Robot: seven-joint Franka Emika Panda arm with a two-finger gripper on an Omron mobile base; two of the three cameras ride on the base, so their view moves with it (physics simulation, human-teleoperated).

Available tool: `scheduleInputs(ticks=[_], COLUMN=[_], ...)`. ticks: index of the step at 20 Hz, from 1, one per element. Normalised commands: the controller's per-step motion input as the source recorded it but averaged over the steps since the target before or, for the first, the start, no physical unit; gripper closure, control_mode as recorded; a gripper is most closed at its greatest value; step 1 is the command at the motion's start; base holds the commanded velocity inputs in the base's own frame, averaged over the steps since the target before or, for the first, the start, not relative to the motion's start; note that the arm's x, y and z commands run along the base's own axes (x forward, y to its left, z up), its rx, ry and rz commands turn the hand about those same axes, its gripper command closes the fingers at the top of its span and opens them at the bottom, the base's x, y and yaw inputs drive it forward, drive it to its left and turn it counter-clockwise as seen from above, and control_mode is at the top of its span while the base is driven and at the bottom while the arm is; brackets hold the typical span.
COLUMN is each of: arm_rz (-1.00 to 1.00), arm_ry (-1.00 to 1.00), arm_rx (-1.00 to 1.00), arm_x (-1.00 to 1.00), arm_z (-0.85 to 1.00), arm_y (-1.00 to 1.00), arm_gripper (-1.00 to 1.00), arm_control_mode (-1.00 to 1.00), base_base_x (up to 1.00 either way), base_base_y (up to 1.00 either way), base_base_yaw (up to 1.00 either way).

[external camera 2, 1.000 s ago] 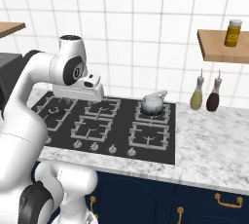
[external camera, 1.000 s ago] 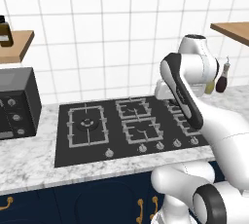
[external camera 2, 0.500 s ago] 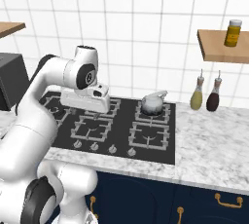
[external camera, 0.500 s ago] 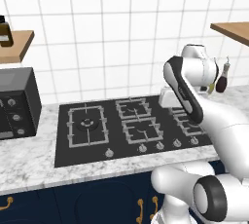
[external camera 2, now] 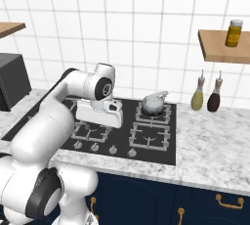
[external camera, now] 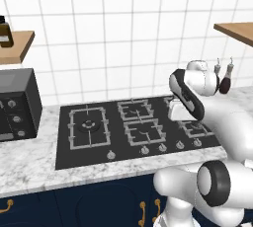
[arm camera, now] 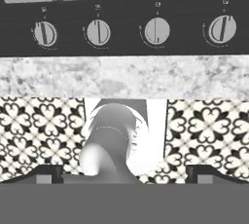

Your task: Turn off the rear right burner of the stove.

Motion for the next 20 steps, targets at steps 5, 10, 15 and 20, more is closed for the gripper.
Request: scheduleInputs(ticks=[5, 10, 15, 20], arm_rz=[0.09, 0.10, 0.06, 0.02], arm_ry=[0.05, -0.04, -0.01, 0.00], arm_rx=[-0.07, -0.06, -0.01, 0.00], arm_x=[0.32, 0.13, 0.19, 0.41], arm_z=[-0.42, -0.21, -0.17, -0.25], arm_y=[-0.20, -0.26, -0.18, -0.01], arm_gripper=[-1.00, -1.00, -1.00, -1.00], arm_control_mode=[-1.00, -1.00, -1.00, -1.00], base_base_x=[0.00, 0.00, 0.00, 0.00], base_base_y=[0.00, 0.00, 0.00, 0.00], base_base_yaw=[0.00, 0.00, 0.00, 0.00])
